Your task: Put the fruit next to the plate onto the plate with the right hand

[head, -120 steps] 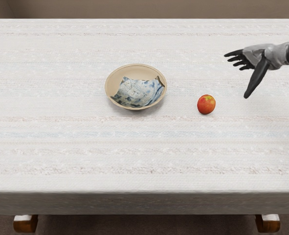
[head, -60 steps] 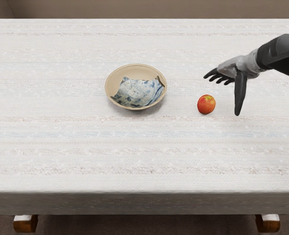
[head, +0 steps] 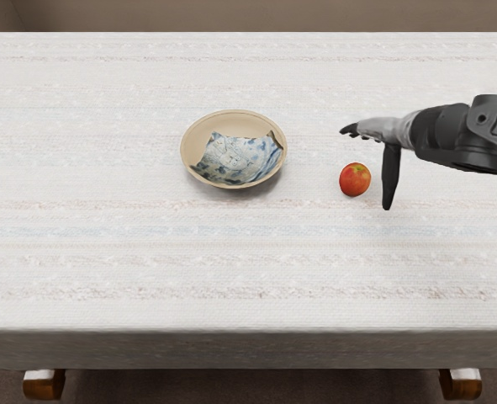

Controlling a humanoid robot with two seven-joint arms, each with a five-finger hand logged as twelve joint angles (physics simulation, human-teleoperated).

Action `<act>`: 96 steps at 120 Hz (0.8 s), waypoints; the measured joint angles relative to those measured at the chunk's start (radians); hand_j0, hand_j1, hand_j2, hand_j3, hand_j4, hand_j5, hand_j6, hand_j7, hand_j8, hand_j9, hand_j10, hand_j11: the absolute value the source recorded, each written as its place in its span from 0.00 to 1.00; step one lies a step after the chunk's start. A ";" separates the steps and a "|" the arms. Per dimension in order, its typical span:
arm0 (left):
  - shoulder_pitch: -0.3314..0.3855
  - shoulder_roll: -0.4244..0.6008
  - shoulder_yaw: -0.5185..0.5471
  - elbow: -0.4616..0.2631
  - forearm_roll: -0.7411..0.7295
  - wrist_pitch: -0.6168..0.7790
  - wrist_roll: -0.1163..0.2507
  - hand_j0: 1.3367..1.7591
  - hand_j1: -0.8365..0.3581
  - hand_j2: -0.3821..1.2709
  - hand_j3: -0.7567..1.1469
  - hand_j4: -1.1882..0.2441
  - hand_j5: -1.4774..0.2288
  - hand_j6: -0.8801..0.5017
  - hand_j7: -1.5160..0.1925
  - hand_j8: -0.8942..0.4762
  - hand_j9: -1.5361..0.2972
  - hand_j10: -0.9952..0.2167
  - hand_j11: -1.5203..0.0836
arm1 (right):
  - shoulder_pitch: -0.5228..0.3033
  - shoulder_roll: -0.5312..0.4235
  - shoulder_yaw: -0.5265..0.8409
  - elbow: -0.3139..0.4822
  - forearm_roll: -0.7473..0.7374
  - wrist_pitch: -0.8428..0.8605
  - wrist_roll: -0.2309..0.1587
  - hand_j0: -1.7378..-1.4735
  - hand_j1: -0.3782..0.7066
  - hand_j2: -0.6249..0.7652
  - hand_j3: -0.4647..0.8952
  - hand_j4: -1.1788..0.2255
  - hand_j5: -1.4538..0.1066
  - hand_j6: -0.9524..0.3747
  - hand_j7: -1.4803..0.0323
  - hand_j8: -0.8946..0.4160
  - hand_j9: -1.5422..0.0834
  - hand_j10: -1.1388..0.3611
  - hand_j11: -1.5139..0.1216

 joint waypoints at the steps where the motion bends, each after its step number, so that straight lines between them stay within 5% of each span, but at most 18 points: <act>1: 0.000 0.000 0.000 0.000 0.000 0.000 0.000 0.76 0.99 0.23 0.40 0.83 0.87 0.64 0.89 0.65 0.84 0.82 0.95 | -0.002 0.000 0.000 0.002 -0.002 -0.005 -0.001 0.30 0.04 0.45 0.34 0.83 0.92 0.70 0.97 0.67 0.94 0.75 0.91; 32: 0.001 0.000 0.000 0.000 0.000 0.000 0.000 0.76 0.99 0.23 0.40 0.83 0.87 0.64 0.89 0.65 0.84 0.82 0.95 | -0.057 0.063 -0.003 -0.023 -0.052 -0.122 -0.041 0.30 0.04 0.45 0.34 0.83 0.92 0.70 0.97 0.67 0.94 0.75 0.91; 96: 0.001 0.000 0.000 0.000 0.000 0.000 0.000 0.76 0.99 0.23 0.40 0.83 0.87 0.64 0.89 0.65 0.84 0.82 0.95 | -0.080 0.193 -0.066 -0.136 -0.130 -0.237 -0.048 0.30 0.08 0.44 0.34 0.80 0.89 0.68 0.94 0.64 0.91 0.73 0.89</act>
